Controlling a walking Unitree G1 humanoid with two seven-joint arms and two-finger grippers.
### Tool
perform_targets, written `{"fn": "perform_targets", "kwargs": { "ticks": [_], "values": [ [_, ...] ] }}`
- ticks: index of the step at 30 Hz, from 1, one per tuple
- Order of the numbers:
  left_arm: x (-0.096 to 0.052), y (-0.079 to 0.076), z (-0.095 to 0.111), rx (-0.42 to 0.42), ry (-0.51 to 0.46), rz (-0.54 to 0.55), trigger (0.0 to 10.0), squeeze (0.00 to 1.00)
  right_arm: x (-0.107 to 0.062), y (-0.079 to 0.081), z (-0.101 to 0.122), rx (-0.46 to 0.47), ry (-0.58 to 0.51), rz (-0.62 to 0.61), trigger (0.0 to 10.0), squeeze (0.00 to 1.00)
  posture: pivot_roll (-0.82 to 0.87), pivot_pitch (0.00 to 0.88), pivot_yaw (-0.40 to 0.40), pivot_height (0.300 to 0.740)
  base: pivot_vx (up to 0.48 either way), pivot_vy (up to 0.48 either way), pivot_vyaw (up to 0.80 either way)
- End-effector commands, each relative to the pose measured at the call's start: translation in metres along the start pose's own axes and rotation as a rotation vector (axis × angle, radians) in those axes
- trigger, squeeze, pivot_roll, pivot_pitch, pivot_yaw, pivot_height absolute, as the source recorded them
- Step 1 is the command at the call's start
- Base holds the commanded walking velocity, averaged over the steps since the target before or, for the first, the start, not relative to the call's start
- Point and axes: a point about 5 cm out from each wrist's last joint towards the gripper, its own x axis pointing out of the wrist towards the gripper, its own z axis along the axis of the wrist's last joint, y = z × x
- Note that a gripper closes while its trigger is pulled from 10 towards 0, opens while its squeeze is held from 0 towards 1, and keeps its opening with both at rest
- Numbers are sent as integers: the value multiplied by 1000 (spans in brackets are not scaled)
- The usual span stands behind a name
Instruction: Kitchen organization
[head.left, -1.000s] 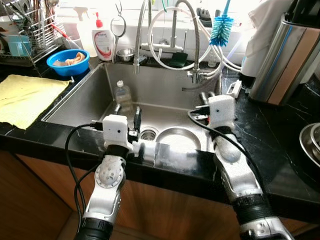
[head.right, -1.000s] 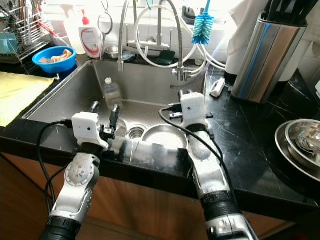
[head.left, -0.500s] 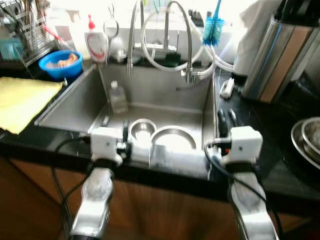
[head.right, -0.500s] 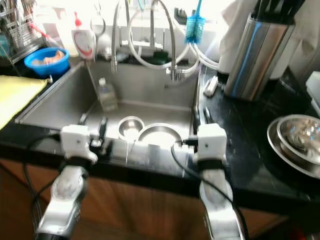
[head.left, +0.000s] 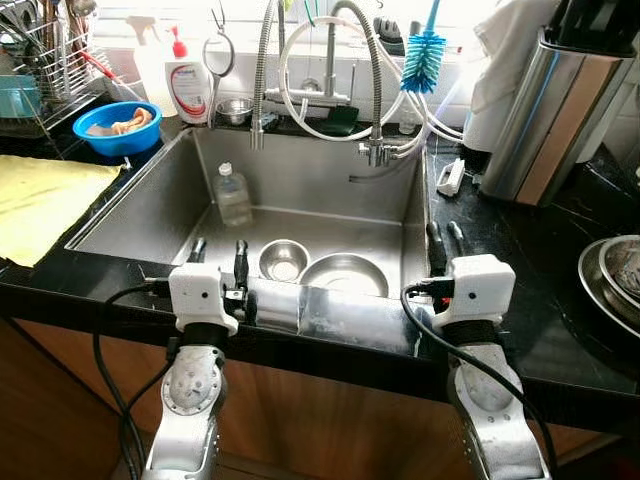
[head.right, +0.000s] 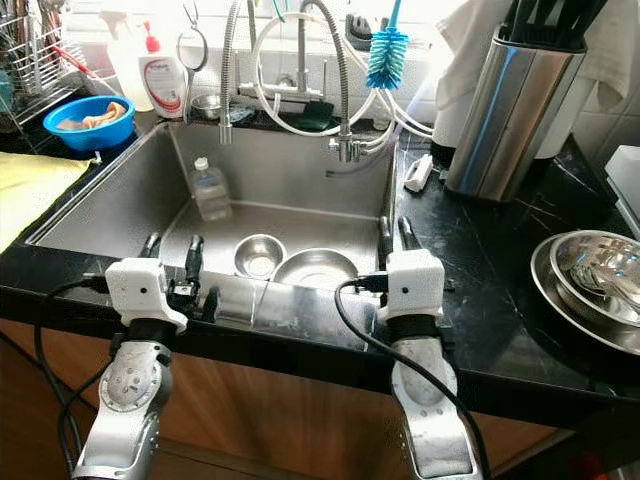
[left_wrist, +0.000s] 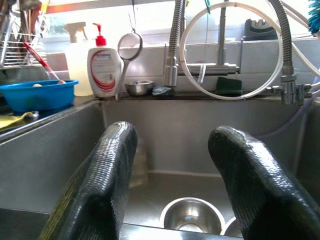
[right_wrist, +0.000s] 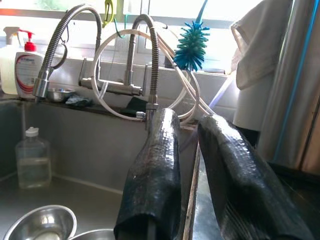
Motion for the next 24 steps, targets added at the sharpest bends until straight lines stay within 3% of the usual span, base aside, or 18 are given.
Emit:
{"fn": "perform_targets", "kwargs": {
  "ticks": [1, 8, 13, 19, 24],
  "values": [
    [2, 0, 2, -8, -7, 8, 10000, 0, 3, 1, -1, 9, 14, 5, 10000, 0, -141, 0, -7, 740, 0, 442, 0],
    [4, -3, 1, -11, -5, -7, 10000, 0, 7, 3, 1, 15, -5, 5, 10000, 0, -148, 0, -1, 740, 0, 480, -659],
    [8, -3, 0, 0, 3, -13, 10000, 0, 11, 4, 4, -16, -21, -6, 10000, 0, -150, 0, 6, 740, 0, 315, 0],
    [13, -5, 4, -2, -12, -14, 10000, 0, 14, 2, 3, 21, -11, -34, 10000, 0, -139, 0, 8, 740, 0, 0, 0],
    [17, -7, 7, -4, -28, -22, 10000, 0, 18, 1, 4, 33, -14, -47, 10000, 0, -138, 0, 11, 740, 0, 0, -672]
  ]
}}
